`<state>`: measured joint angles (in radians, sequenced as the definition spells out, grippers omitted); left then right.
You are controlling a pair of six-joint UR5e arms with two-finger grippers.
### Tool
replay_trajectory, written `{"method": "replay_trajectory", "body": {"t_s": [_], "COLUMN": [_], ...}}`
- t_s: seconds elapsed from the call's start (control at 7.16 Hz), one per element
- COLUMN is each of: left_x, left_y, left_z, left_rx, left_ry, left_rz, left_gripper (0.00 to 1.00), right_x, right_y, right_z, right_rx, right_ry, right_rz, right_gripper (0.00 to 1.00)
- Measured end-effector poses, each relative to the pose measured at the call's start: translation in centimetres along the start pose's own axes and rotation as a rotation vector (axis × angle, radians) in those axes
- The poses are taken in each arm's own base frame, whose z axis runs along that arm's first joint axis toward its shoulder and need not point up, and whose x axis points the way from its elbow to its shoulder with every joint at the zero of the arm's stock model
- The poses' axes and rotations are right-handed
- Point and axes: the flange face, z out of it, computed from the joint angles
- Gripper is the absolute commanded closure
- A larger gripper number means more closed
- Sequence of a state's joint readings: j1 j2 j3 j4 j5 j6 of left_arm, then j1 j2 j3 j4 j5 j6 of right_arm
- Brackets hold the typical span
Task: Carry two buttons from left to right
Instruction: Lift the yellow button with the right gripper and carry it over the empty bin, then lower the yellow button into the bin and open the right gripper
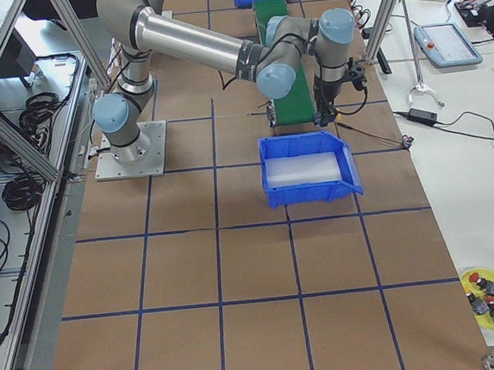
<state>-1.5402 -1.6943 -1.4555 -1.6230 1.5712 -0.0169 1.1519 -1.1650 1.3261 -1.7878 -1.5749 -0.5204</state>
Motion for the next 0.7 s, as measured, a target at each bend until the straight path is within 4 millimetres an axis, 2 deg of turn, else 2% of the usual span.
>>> {"method": "replay_trajectory", "body": {"t_s": [0.14, 0.7], "left_x": [0.0, 0.0], "left_y": [0.0, 0.2], "left_z": [-0.1, -0.4], "left_rx": [0.001, 0.008], "left_ry": [0.000, 0.001], "left_rz": [0.000, 0.000], "left_gripper": [0.00, 0.00], "right_x": [1.3, 4.1], "right_y": [1.0, 8.0], "right_z": [1.9, 11.0], "right_rx": [-0.022, -0.045], "right_ry": [-0.013, -0.029], "right_rz": [-0.005, 0.031], "right_gripper": [0.94, 0.94]}}
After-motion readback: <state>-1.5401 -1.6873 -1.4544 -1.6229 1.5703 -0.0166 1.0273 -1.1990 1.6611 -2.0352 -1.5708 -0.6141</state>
